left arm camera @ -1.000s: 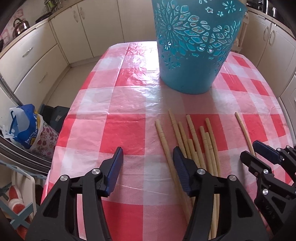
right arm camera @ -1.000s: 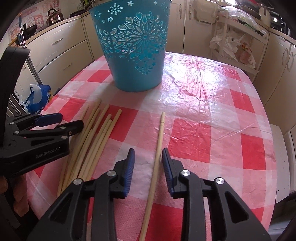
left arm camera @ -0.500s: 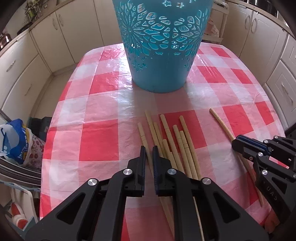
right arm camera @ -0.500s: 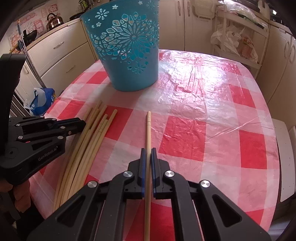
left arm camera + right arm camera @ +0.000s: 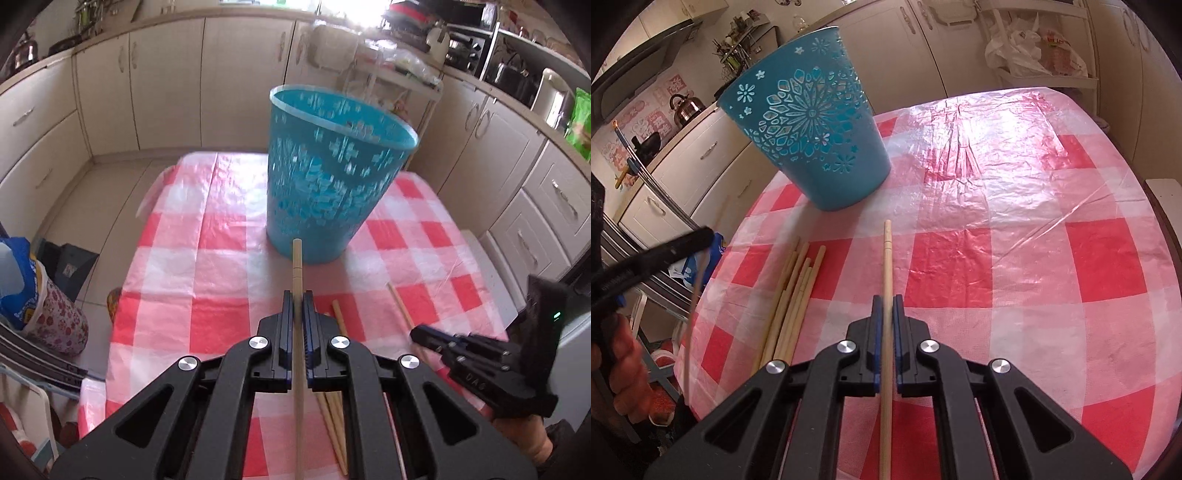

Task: Organize utensils
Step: 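Lift the stick with the left tool and drop it into the blue basket, then carry the stick over the blue basket and open the right tool, then grasp another wooden stick with the left tool while the right tool grasps one, then lift the stick with the left tool and release it into the blue basket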

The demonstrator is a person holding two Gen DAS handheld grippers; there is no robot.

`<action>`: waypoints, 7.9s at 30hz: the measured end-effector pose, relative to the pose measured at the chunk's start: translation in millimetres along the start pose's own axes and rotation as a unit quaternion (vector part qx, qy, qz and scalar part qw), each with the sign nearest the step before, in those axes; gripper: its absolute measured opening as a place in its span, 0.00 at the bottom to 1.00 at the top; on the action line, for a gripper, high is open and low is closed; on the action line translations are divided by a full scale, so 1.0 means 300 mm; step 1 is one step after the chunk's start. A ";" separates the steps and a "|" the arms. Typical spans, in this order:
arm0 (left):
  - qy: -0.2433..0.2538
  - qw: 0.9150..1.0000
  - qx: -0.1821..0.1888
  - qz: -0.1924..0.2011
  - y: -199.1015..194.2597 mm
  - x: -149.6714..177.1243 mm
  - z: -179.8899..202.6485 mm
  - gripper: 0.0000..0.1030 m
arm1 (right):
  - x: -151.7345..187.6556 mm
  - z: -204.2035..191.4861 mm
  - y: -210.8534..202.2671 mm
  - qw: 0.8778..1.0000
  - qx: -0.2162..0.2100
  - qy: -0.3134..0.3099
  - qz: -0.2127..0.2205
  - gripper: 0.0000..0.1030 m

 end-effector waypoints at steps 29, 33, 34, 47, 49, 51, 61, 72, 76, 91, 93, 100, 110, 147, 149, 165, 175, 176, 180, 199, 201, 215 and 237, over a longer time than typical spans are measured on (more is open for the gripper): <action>-0.039 0.945 -0.041 0.321 0.126 -0.648 0.100 0.05 | 0.002 0.008 0.003 1.000 0.008 0.003 -0.001 0.06; -0.042 0.946 -0.051 0.318 0.149 -0.595 0.073 0.05 | 0.001 0.007 0.001 1.000 0.008 0.003 -0.001 0.06; -0.046 0.947 -0.050 0.314 0.163 -0.589 0.065 0.05 | 0.001 0.008 0.001 1.000 0.009 0.003 -0.001 0.06; -0.018 0.965 -0.060 0.256 0.234 -0.454 0.044 0.05 | 0.000 0.008 0.001 1.000 0.012 0.006 0.001 0.06; -0.016 0.965 -0.064 0.252 0.230 -0.438 0.037 0.05 | -0.001 0.008 -0.002 1.000 0.012 0.006 0.003 0.06; -0.016 0.966 -0.064 0.249 0.214 -0.427 0.027 0.06 | -0.001 0.010 -0.008 1.000 0.012 0.006 0.006 0.06; -0.051 0.961 -0.099 0.252 0.027 -0.233 -0.113 0.54 | -0.021 0.021 -0.097 0.998 0.001 0.026 0.060 0.06; -0.091 0.977 -0.093 0.170 0.051 0.053 -0.246 0.59 | -0.344 -0.233 -0.325 0.971 -0.073 -0.011 0.229 0.06; -0.114 0.977 -0.083 0.161 0.062 0.109 -0.277 0.59 | -0.539 -0.322 -0.309 0.956 -0.070 -0.028 0.283 0.06; -0.163 0.973 -0.061 0.154 0.059 0.175 -0.383 0.59 | -0.765 -0.344 0.004 0.958 0.038 -0.031 0.283 0.06; -0.165 0.972 -0.061 0.154 0.057 0.177 -0.391 0.59 | -0.749 -0.340 0.016 0.962 0.035 -0.036 0.269 0.07; -0.161 0.974 -0.058 0.147 0.041 0.175 -0.372 0.60 | -0.667 -0.310 -0.082 0.963 0.022 -0.034 0.266 0.36; -0.129 0.985 -0.052 0.101 0.015 0.234 -0.270 0.63 | -0.146 -0.221 -0.113 0.994 0.036 -0.051 0.085 0.32; 0.007 0.992 -0.111 -0.055 0.244 0.270 -0.089 0.66 | 0.028 -0.168 0.064 0.993 0.049 -0.104 -0.026 0.07; 0.010 0.992 -0.116 -0.055 0.248 0.263 -0.090 0.66 | 0.025 -0.170 0.066 0.993 0.050 -0.105 -0.026 0.07; 0.071 0.990 -0.093 -0.078 0.294 0.216 -0.084 0.37 | 0.006 -0.174 0.081 0.988 0.056 -0.136 -0.044 0.07; 0.054 0.992 -0.036 -0.110 0.297 0.173 -0.150 0.25 | -0.023 -0.154 0.093 0.988 0.068 -0.129 -0.055 0.08; 0.051 0.992 -0.036 -0.110 0.302 0.167 -0.151 0.25 | -0.022 -0.159 0.095 0.987 0.071 -0.135 -0.055 0.08; 0.055 0.992 -0.025 -0.111 0.315 0.170 -0.135 0.06 | -0.020 -0.152 0.087 0.987 0.063 -0.136 -0.063 0.06; 0.059 0.996 -0.047 -0.052 0.199 0.155 -0.110 0.05 | -0.004 -0.095 -0.009 0.998 0.018 -0.052 0.014 0.06; 0.050 0.997 -0.046 -0.021 0.152 0.133 -0.114 0.05 | -0.004 -0.077 -0.029 0.999 0.013 -0.031 0.039 0.06; -0.035 0.976 0.024 0.212 -0.166 -0.049 -0.103 0.05 | -0.021 -0.037 -0.046 0.998 0.015 0.005 0.062 0.06; -0.054 0.951 0.050 0.300 -0.228 -0.249 -0.089 0.05 | -0.021 -0.014 -0.059 0.997 0.006 0.019 0.069 0.06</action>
Point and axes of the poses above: each gripper's, at about its wrist camera, not at the fingertips, and y roughly the way its jaws point, z to its right, x to its underside, the point moved 3 cm from there along y, roughly the way its jaws point, and after that the axes turned 6 degrees about z, right-handed, at the moved point
